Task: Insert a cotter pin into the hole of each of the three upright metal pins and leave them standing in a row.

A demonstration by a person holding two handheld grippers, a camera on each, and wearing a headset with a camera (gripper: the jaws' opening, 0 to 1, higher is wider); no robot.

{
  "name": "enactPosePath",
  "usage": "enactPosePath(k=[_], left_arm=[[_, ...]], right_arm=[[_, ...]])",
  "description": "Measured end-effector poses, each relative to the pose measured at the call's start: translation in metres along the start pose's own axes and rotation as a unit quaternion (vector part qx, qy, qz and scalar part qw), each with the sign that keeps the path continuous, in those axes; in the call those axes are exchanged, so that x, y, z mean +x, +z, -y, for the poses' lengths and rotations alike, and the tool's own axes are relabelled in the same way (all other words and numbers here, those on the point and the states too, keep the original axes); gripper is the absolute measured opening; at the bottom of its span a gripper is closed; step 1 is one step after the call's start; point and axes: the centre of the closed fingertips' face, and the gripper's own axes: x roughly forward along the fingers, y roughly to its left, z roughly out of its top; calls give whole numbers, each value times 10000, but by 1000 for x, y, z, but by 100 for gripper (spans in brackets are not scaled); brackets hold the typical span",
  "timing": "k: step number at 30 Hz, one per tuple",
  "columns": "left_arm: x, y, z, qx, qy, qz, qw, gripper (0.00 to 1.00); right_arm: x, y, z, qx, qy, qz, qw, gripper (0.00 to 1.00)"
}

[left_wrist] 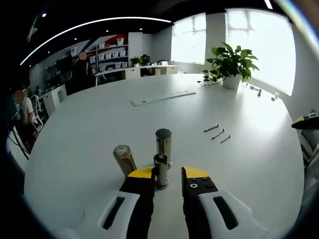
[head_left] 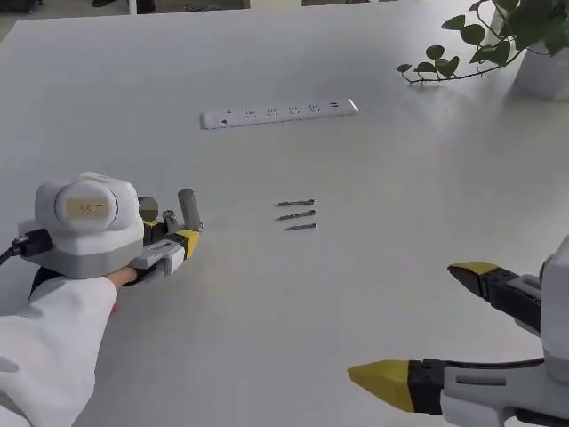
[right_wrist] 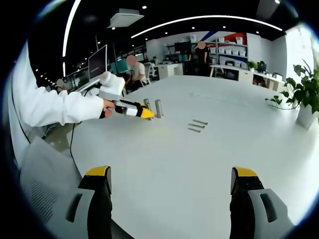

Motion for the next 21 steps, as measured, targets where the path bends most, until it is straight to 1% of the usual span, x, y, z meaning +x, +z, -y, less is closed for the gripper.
enactPosePath(k=[2, 4, 6, 9, 11, 12, 17, 21], left_arm=[[2, -1, -1, -40, -20, -22, 10000, 19], [2, -1, -2, -168, 11, -33, 9999, 18], [3, -1, -4, -173, 75, -32, 9998, 15], [4, -1, -5, -219, 103, -21, 9997, 13], [5, -1, -7, -159, 135, 4, 9998, 10], [5, 0, -8, -115, 186, 6, 9998, 7], [4, 0, -6, 114, 267, -1, 9996, 7], [3, 0, -5, 136, 253, -35, 9996, 7]], right_arm=[[0, 0, 0, 2, 3, -5, 10000, 99], [1, 1, 1, 36, -12, 14, 10000, 99], [1, 2, 2, 79, -53, 55, 9999, 99], [1, 2, 3, 93, -37, 58, 9999, 99], [3, -2, 3, 84, -34, -23, 10000, 99], [3, -4, 3, 87, -47, -54, 9999, 99], [2, -7, 3, 102, -63, -72, 9999, 99], [2, -5, 5, 88, -92, -54, 9999, 99]])
